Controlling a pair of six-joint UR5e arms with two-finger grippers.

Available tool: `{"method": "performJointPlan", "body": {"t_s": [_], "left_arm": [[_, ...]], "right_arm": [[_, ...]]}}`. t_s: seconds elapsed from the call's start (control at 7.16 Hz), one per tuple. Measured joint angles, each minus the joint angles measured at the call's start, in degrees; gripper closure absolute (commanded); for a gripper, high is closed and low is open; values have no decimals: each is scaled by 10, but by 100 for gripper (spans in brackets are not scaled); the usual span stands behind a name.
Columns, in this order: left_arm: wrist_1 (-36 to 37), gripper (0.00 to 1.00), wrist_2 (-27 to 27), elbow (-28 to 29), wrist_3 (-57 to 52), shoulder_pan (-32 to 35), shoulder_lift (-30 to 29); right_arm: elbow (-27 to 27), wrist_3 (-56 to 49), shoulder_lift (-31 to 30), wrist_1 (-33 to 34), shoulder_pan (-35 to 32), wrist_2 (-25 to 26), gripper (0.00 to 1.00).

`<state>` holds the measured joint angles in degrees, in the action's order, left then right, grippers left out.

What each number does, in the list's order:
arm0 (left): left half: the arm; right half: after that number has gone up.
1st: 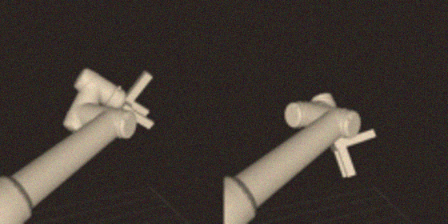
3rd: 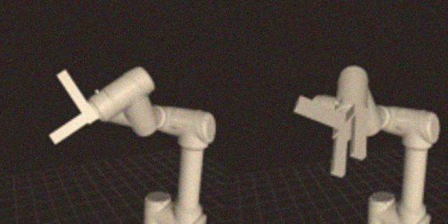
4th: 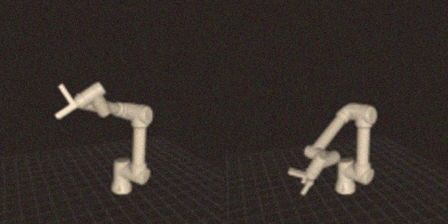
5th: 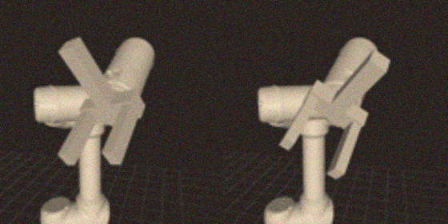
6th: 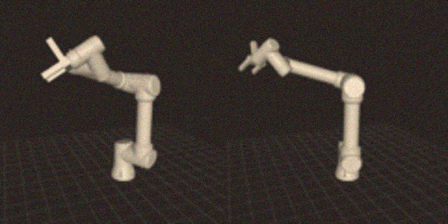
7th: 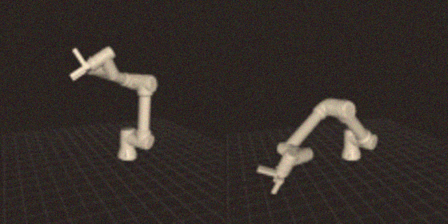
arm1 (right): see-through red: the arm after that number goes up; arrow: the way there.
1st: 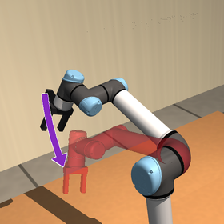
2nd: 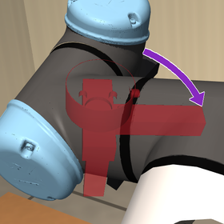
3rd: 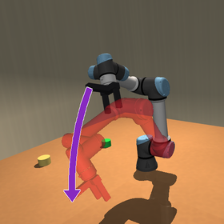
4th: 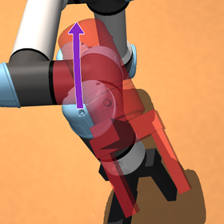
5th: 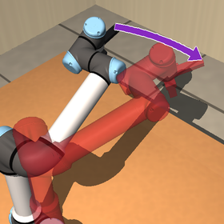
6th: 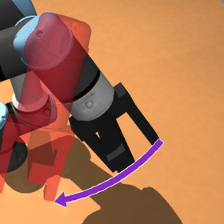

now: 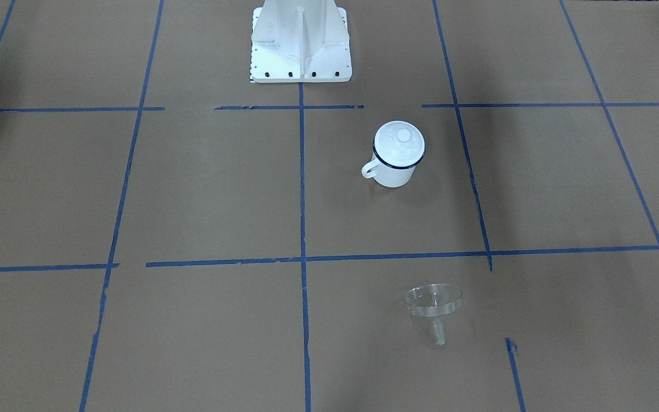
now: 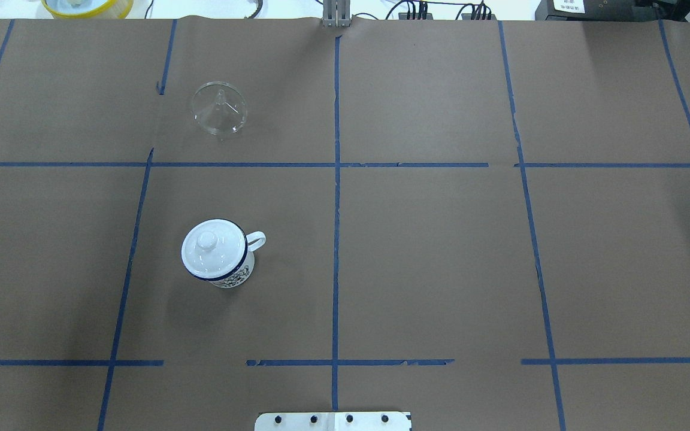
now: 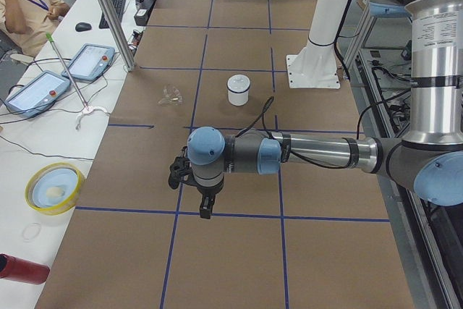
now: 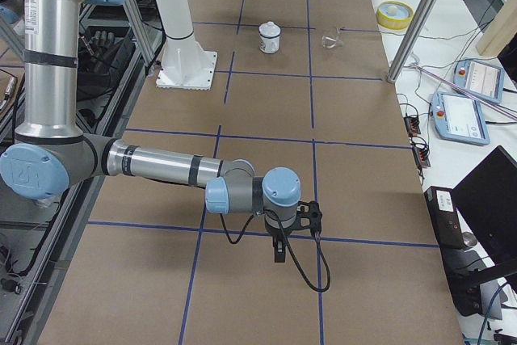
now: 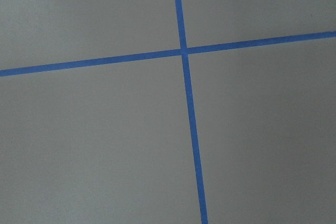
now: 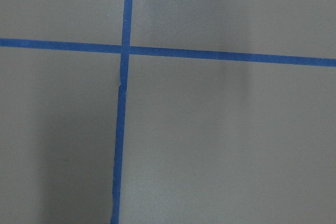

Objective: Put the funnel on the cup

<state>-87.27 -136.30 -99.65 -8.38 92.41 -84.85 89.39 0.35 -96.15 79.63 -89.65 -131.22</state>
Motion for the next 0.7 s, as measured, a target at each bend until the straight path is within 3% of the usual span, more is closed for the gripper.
{"method": "performJointPlan", "body": {"t_s": [0.42,0.7], "left_arm": [[-5,0,0,-5,0,-3,-13],[-28,0,-5,-39,2,-10,-29]], "right_arm": [[0,0,0,0,0,0,0],[0,0,0,0,0,0,0]]}}
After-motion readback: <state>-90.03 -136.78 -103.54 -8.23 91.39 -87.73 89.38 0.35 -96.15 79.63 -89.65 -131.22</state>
